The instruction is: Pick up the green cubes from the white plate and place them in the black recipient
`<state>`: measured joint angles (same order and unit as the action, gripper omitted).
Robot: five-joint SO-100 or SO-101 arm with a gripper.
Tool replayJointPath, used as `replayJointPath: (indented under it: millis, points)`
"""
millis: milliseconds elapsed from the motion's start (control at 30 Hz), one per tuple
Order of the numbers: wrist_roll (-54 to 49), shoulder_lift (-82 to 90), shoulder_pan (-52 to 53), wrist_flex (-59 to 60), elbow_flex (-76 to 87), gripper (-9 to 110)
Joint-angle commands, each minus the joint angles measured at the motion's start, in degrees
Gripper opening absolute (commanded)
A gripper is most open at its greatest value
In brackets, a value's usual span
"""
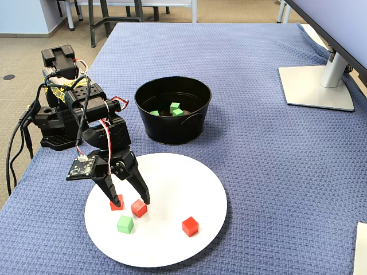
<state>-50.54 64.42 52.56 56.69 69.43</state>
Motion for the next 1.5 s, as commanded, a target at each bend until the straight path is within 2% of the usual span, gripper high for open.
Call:
replayJointPath:
  millis: [0,167,433,600,1467]
  points:
    - [-4.66,6.33,0.62,-2.90,2.99,26]
    - [-9.14,6.77,0.79,-6.15,6.15,26]
    - [-7.12,6.15,0.70,-6.77,5.80,25]
    - [-3.43,4.04,1.32,-2.99,1.05,25]
    - [-4.04,-8.09,2.64,6.68,-12.92,25]
